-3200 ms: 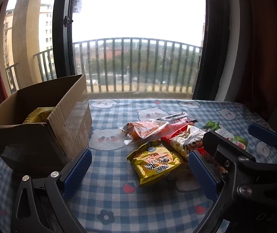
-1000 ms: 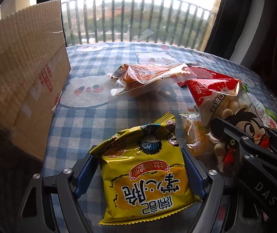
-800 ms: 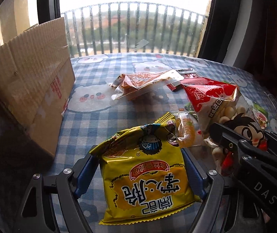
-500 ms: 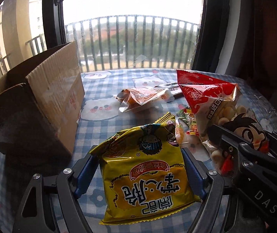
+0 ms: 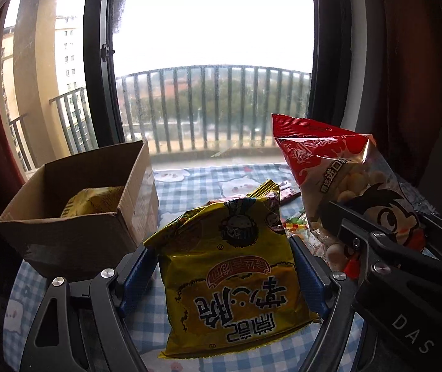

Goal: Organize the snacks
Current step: 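Lift both held bags and carry them over the cardboard box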

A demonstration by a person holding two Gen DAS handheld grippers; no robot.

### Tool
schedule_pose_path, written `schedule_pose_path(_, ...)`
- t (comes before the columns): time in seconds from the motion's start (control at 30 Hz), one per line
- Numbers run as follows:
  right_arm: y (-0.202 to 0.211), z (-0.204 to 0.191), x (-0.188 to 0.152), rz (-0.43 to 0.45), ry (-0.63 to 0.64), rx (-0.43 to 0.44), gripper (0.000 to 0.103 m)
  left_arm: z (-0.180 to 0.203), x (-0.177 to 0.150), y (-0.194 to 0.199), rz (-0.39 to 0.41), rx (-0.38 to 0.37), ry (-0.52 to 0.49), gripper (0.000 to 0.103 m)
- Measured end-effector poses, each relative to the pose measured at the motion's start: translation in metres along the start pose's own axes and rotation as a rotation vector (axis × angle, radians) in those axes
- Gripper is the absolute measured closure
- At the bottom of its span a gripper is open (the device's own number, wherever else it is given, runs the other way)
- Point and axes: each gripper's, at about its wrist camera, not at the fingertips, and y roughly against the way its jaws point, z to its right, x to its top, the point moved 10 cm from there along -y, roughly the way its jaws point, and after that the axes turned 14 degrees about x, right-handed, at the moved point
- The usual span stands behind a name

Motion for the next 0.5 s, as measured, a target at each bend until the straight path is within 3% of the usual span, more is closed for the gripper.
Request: schedule_pose_path(0.5,-0.008,-0.066,0.065,0.09,0.067,0.033,0.055,-0.062,0.055,0.017,0.14,0.049,0.021,0.02)
